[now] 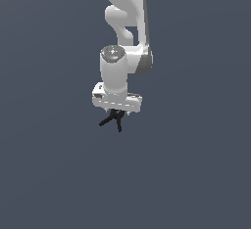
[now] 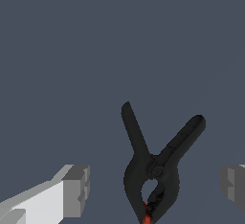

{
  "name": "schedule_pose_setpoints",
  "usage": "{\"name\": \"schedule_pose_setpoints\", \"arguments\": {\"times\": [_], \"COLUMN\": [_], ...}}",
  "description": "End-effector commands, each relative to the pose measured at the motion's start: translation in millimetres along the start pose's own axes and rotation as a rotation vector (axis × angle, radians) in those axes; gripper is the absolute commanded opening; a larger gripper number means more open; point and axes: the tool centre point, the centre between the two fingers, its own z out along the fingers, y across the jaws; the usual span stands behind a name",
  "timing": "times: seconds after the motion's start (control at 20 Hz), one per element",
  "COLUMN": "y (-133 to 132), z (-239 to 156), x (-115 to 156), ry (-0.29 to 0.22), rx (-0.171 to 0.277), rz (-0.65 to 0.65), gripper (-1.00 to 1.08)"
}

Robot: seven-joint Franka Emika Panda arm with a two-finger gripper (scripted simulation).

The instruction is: Pick up the object and move it to a goal position.

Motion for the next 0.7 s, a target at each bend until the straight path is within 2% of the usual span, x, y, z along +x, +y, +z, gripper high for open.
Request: {"name": "schedule_pose_setpoints", "arguments": {"times": [0.0,0.35,0.65], "y": [7.1,21.1,25.1], "z": [18.4,50.4,58.5], "x": [-12.0,-36.4,-43.5], "ry": [-0.007,-0.018,-0.021], "rx": [0.001,-0.001,-0.003], "rz": [0.055,0.158,0.186], "gripper": [1.0,1.0,1.0]}}
